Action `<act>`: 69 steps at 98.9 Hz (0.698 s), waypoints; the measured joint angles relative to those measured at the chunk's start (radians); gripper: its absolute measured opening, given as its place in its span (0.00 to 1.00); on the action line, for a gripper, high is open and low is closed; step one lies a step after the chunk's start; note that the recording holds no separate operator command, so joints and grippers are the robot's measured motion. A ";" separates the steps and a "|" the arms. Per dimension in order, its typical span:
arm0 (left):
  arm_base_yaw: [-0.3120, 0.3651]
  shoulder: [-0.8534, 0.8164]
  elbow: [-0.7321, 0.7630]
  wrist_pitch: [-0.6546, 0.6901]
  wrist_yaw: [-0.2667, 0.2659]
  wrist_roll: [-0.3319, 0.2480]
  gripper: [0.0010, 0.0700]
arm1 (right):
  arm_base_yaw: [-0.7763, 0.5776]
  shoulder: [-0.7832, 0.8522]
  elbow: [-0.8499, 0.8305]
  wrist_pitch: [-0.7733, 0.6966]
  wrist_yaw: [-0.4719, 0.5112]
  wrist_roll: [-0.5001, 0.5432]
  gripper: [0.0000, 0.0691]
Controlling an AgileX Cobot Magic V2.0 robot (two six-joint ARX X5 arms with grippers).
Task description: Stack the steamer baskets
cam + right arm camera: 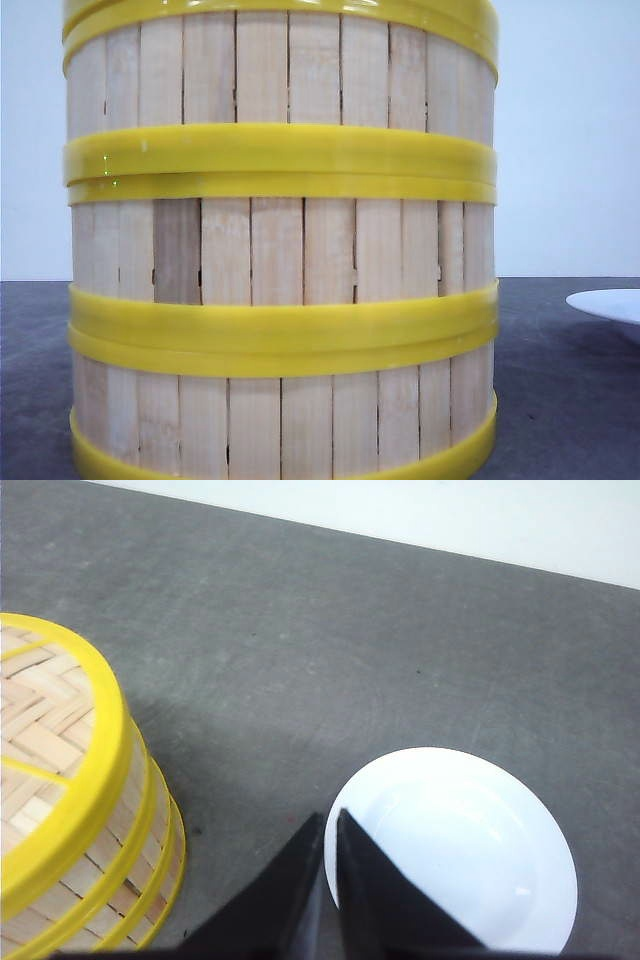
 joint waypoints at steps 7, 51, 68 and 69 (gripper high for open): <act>0.000 0.000 0.000 0.000 0.000 0.000 0.03 | 0.000 0.000 0.000 0.000 0.000 0.000 0.02; 0.000 0.000 0.000 0.000 0.000 0.000 0.03 | 0.000 0.000 0.000 0.000 0.005 0.000 0.02; 0.000 0.000 0.000 0.000 0.000 0.000 0.03 | -0.002 0.000 0.000 0.000 0.101 -0.001 0.02; 0.000 0.000 0.000 0.000 0.000 0.000 0.03 | -0.002 0.000 0.000 0.001 0.111 -0.002 0.02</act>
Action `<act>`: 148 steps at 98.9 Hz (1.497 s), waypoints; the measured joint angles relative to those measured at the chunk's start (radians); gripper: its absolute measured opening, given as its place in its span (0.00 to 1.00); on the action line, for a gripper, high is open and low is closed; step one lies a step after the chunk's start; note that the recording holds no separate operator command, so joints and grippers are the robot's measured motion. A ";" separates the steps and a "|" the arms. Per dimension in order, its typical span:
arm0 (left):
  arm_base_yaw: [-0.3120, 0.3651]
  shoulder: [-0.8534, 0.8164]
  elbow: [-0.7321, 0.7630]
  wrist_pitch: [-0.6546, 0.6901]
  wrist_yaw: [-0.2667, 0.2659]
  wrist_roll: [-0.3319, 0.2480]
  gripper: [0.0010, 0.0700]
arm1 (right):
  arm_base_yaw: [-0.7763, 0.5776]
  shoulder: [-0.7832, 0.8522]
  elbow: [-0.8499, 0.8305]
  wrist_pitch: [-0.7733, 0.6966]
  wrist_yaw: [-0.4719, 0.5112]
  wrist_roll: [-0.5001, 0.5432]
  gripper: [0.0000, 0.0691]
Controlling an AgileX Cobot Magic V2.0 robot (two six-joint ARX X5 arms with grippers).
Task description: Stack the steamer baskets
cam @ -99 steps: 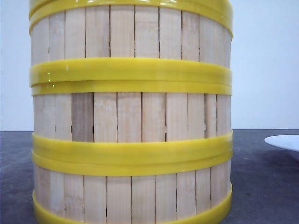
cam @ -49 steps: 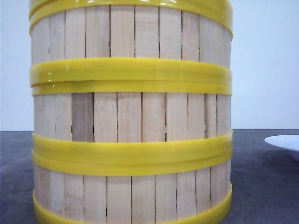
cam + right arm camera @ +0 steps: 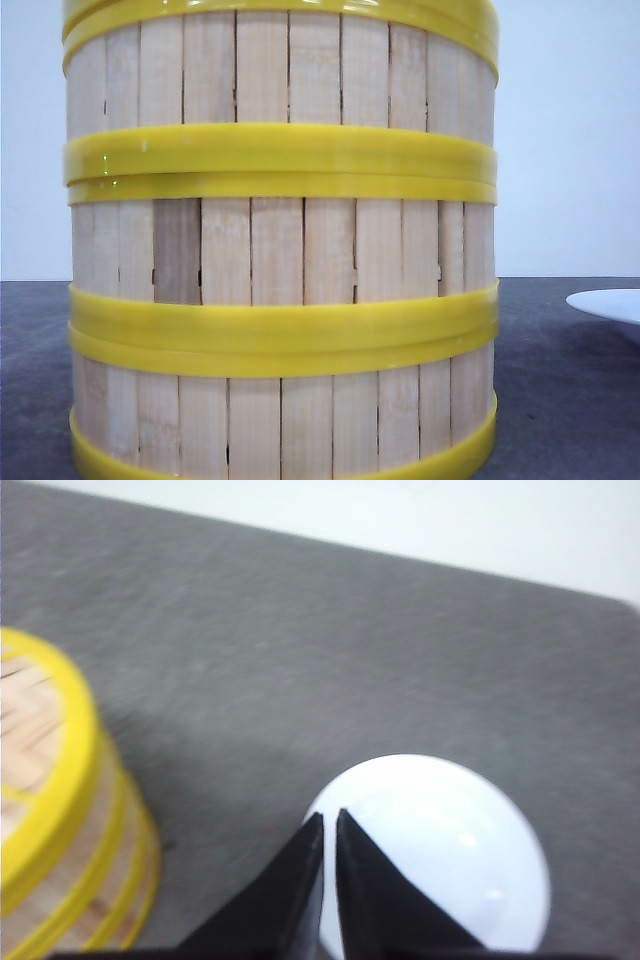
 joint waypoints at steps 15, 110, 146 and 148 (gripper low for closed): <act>0.000 0.000 0.000 0.000 0.000 0.000 0.03 | -0.084 0.000 0.000 0.033 0.079 -0.030 0.02; 0.000 0.000 0.000 0.000 0.000 0.000 0.03 | -0.996 -0.410 -0.865 0.919 -0.686 -0.467 0.02; 0.000 0.000 0.000 0.000 0.000 0.000 0.03 | -1.019 -0.616 -1.109 0.932 -0.686 -0.420 0.02; 0.000 0.000 0.000 0.000 0.000 0.000 0.03 | -1.019 -0.623 -1.118 0.932 -0.686 -0.417 0.02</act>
